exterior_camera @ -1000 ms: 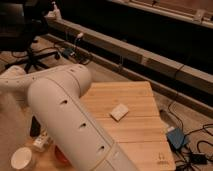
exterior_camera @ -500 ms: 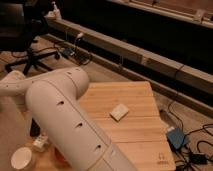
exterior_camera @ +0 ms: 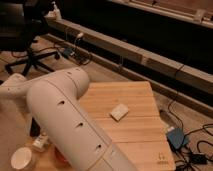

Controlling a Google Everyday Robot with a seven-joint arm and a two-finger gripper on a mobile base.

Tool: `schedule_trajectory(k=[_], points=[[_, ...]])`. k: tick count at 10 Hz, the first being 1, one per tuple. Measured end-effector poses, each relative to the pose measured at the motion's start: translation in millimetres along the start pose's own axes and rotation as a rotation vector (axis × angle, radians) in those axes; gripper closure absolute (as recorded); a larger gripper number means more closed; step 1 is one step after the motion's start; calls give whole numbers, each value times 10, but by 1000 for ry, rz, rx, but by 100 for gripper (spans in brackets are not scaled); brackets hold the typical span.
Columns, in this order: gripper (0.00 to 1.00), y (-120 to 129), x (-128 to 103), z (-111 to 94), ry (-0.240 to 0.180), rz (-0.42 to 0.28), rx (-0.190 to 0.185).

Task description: Place the eraser on the white sponge

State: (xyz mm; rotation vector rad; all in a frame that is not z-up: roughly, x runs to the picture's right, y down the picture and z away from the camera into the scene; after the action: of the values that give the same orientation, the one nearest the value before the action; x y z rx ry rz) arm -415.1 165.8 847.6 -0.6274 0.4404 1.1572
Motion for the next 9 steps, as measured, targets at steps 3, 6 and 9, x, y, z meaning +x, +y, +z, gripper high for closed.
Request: schedule_trajectory(k=[3,6,9], points=[[35,149,167,81,8,1,-9],[35,139,233,124,9,24,-4],[35,112,289,163,14,44,2]])
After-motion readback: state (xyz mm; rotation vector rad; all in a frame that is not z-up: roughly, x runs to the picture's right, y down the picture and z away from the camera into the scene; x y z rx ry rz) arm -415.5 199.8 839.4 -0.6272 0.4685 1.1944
